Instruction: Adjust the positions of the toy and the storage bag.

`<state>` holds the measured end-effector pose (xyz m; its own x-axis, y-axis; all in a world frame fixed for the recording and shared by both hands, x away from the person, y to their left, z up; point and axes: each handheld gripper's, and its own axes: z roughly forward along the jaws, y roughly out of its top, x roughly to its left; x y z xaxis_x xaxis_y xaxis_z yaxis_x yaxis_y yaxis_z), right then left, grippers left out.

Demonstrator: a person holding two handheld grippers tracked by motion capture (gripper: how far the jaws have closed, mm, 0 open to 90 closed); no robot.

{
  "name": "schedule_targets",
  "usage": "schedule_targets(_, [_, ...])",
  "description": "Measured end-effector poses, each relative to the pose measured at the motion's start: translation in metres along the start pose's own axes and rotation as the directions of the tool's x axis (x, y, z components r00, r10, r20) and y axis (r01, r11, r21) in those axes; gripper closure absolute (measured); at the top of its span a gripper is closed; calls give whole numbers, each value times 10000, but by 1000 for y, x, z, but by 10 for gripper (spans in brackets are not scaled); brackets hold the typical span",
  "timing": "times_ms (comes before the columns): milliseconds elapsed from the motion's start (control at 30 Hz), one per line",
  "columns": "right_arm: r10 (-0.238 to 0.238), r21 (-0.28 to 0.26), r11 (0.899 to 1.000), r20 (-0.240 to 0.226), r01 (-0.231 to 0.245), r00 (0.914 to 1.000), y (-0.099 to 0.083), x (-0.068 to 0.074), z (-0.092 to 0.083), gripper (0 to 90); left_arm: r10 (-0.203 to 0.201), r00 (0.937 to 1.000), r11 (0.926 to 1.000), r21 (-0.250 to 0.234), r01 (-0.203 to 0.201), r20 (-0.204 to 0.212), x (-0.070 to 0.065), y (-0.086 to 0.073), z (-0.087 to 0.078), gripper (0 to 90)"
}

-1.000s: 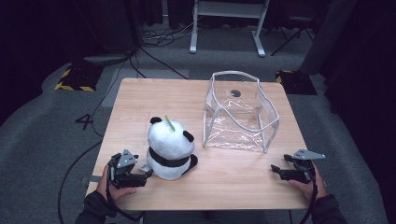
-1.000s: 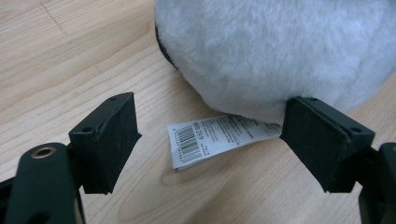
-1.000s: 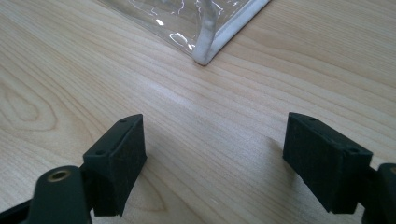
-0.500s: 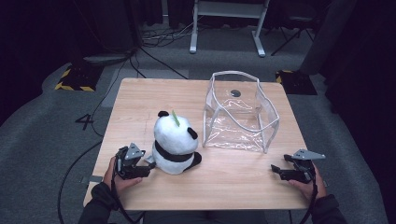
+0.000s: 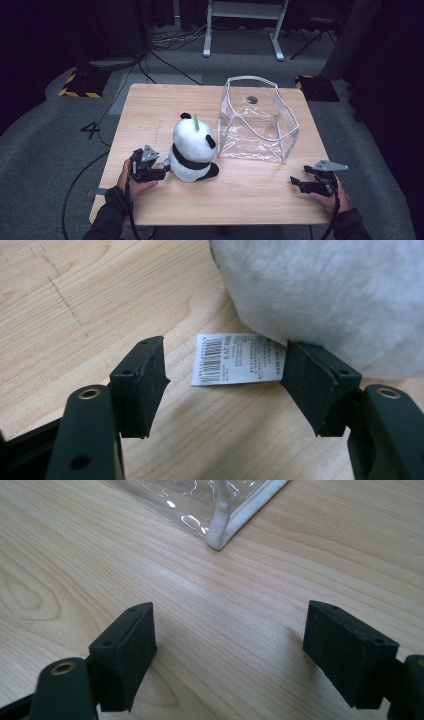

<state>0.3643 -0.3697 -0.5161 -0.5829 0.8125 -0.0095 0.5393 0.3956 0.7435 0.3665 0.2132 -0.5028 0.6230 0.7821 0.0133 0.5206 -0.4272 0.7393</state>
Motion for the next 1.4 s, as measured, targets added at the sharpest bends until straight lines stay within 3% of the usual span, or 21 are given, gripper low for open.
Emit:
schedule_targets(200, [-3,2,10000,6,3,10000,0,0,0,211,-239,9992,9975,-655,260,334,-8,-5,-24,256])
schedule_targets(267, [-5,3,10000,14,5,10000,0,0,0,210,18,9989,9949,-1005,28,460,-24,-6,-36,209])
schedule_targets(300, [-5,3,10000,14,5,10000,0,0,0,210,18,9989,9949,-1005,28,460,-24,-6,-36,195])
schedule_targets(400, [-4,4,10000,15,4,10000,0,0,0,210,333,9964,9920,-1237,-235,780,-47,-4,-41,158])
schedule_targets(700, [-6,2,10000,13,6,10000,0,0,0,210,517,9949,9892,-1415,-391,865,-72,10,-29,158])
schedule_targets(733, [-6,2,10000,15,6,10000,0,0,0,210,431,9978,9910,-1289,-363,506,-75,14,-22,158])
schedule_targets(967, [-6,3,10000,23,6,10000,0,0,0,210,60,9999,9908,-1353,-43,125,-71,21,-5,155])
schedule_targets(1167, [-7,1,10000,23,7,10000,0,0,0,210,71,9997,9900,-1407,-39,220,-61,28,5,153])
schedule_targets(1267, [-8,1,10000,25,8,10000,0,0,0,210,255,9997,9900,-1390,-243,66,-57,32,10,154])
schedule_targets(1400, [-5,-6,10000,29,5,10000,0,0,0,211,56,9999,9908,-1350,-76,-158,-48,36,17,158])
